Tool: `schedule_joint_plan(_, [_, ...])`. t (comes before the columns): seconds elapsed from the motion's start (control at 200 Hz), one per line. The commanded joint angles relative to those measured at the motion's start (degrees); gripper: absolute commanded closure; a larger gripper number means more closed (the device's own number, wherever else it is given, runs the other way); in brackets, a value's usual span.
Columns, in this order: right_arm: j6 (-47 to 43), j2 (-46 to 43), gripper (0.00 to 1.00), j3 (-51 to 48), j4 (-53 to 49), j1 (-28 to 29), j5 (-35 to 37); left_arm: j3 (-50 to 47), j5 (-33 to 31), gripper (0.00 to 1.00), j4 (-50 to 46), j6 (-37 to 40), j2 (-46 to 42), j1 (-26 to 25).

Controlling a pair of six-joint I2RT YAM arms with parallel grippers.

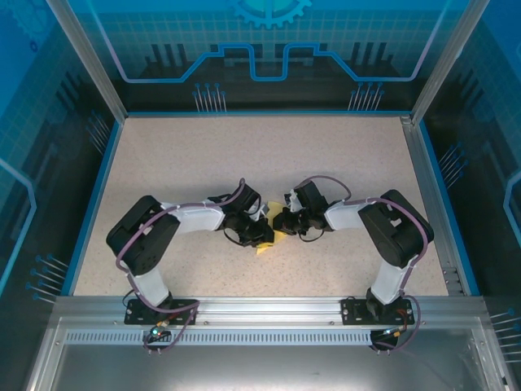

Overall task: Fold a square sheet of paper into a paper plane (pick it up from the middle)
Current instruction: Third fold the triangle at the center of the table.

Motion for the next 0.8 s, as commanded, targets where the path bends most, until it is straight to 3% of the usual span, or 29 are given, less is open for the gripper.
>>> schedule_joint_plan(0.0, [-0.57, 0.49, 0.89, -1.56, -3.52, 0.52, 3.43, -0.78, 1.26, 0.86, 0.35, -0.44, 2.04, 0.65])
schedule_joint_plan(0.145, [-1.04, 0.07, 0.89, -1.78, -4.77, 0.53, 4.13, -1.77, -1.73, 0.87, -2.65, 1.38, 3.26, 0.82])
schedule_joint_plan(0.795, [-2.64, -1.38, 0.88, -2.62, -6.98, -0.85, 4.72, -9.49, -0.54, 0.86, -3.68, 3.30, -4.22, 3.09])
